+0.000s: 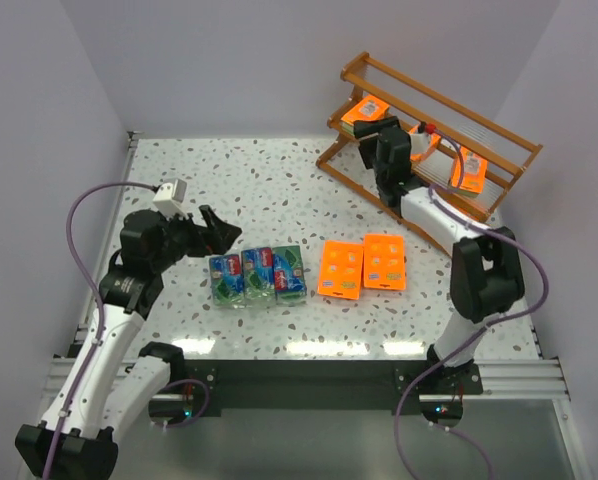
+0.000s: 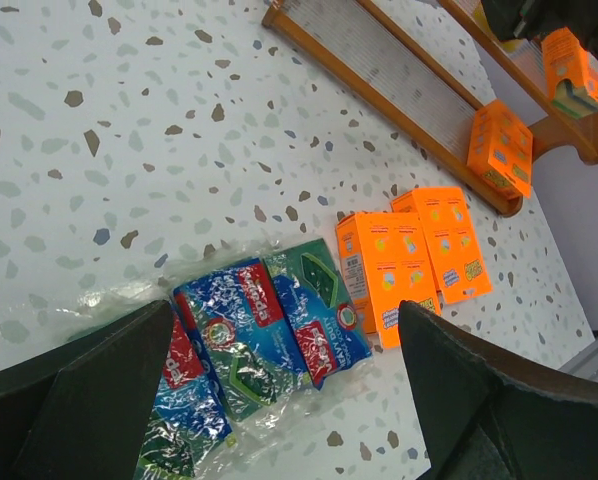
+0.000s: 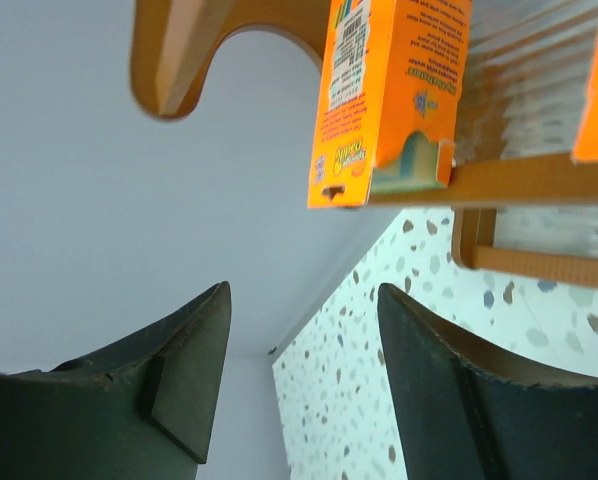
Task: Place and organize the cleaning sponges onto the shelf
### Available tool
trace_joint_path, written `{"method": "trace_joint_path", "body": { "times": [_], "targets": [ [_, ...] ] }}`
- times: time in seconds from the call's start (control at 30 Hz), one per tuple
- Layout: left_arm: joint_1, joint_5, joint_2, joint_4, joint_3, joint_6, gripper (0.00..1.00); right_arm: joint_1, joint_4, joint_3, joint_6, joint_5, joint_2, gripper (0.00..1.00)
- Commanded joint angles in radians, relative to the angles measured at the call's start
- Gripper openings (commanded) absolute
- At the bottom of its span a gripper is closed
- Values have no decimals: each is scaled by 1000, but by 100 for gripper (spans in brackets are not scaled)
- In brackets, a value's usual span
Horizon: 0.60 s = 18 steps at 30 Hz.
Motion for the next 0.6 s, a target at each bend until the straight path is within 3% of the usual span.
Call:
{"method": "trace_joint_path", "body": {
  "times": [0.0, 0.1, 0.23, 0.4, 0.57],
  "targets": [
    [-2, -2, -36, 45, 21, -20, 100, 0, -40, -110, 15, -67, -179, 64],
    [-2, 6, -59, 41, 7, -37, 100, 0, -175, -173, -16, -192, -308, 65],
    [-2, 13, -93, 30, -11, -57, 100, 5, -513, -312, -109, -262, -496, 65],
    [-2, 39, -119, 24, -40, -74, 100, -15, -684, -626, -109, -204, -788, 67],
    [-2, 73, -119, 19, -53, -82, 100, -16, -770, -806, -18, -252, -1023, 68]
  ]
}}
